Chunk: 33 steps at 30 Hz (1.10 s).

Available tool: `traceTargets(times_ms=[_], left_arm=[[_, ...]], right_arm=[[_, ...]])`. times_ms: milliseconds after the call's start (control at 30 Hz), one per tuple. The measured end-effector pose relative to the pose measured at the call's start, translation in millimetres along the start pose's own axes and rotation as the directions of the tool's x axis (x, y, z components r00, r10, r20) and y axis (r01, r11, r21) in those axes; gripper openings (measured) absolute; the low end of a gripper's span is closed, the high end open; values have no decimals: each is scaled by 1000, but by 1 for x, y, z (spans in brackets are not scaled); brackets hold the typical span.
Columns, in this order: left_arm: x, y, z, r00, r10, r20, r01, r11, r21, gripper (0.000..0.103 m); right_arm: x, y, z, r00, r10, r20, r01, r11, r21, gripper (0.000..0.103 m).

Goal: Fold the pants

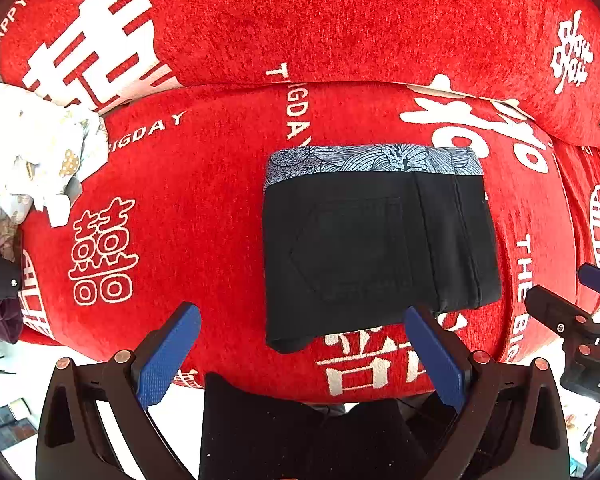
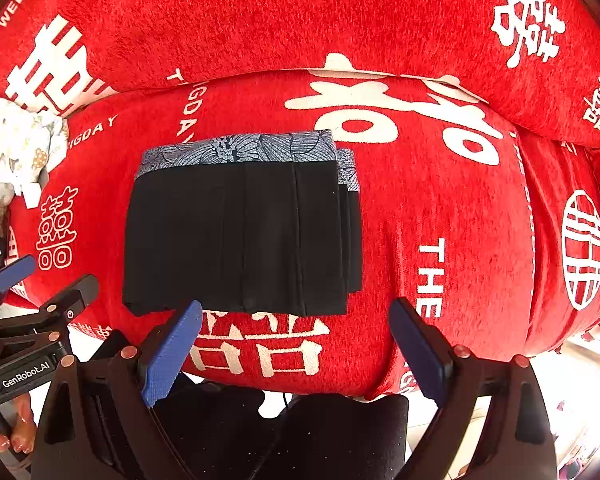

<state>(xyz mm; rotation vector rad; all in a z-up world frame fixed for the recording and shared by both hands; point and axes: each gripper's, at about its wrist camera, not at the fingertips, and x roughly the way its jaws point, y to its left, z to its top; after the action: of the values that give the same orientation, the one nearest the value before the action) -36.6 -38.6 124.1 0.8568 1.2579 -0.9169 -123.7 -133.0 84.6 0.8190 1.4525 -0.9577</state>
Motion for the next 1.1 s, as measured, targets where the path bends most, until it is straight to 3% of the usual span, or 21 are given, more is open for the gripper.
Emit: traceTargets(times_ms=[1100], left_arm=[[5,4,0,1000,4,-8,-4,1000,-4,102]], right_arm=[[7,4,4,1000,-20,-23,20,1000,-2,96]])
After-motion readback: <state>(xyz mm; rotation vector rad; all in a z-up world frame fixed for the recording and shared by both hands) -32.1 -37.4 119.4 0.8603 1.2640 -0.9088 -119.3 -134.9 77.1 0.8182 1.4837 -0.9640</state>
